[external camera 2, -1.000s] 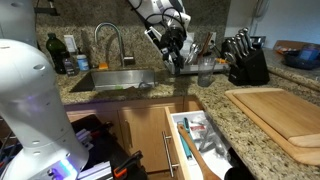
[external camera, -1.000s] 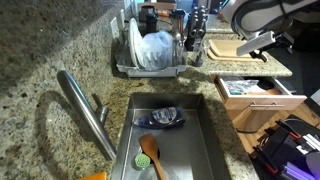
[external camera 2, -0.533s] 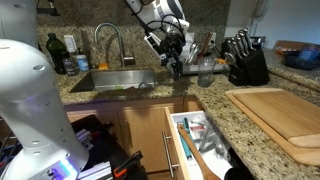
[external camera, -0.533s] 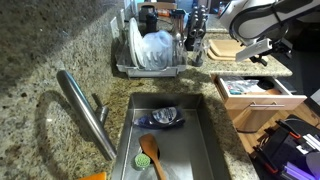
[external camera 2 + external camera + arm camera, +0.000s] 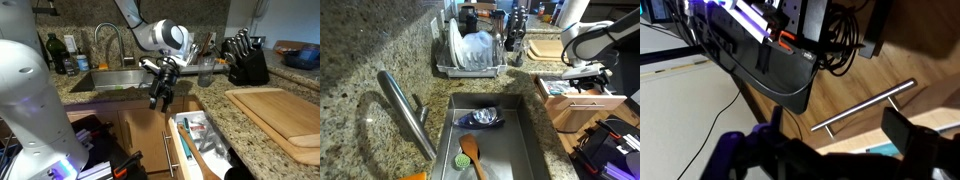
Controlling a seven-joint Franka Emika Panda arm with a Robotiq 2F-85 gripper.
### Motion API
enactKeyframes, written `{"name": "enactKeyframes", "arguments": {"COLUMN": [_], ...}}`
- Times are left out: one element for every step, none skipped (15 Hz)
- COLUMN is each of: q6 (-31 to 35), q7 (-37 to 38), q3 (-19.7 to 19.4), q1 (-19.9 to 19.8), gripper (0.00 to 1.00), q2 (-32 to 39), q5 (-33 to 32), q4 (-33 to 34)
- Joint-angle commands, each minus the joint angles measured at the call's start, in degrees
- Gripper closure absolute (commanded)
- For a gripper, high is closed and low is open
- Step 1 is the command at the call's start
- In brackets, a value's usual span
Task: Remove the jar from the wooden board and put it on the countertop then close the open drawer
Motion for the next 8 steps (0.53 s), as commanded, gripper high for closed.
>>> {"name": "enactKeyframes", "arguments": {"q6": [7.5,4.4,5.0,5.0,4.9,4.9,4.9,3.9], "q7": [-9.1,-4.7,-5.2,-4.9,-4.8,-4.7,-3.5,-3.5], "q3": [-0.8,-1.0,-1.4,-1.4,-1.3,-1.3,-0.9,-0.4], "q1": [-2.6,-1.3,-1.4,-1.3,-1.1,-1.0,-0.6,-0.1], "gripper": [0.00,0.00,0.00,0.00,0.00,0.00,0.00,0.00], "q2": [5.6,2.5,3.8,4.3,4.1,3.7,5.2,7.9], "q5": [5.1,2.7,2.9,2.9,2.9,2.9,3.4,4.1], "q4": [-2.5,-2.2,-2.3,-2.1,-2.0,-2.0,-1.2,-0.1]}}
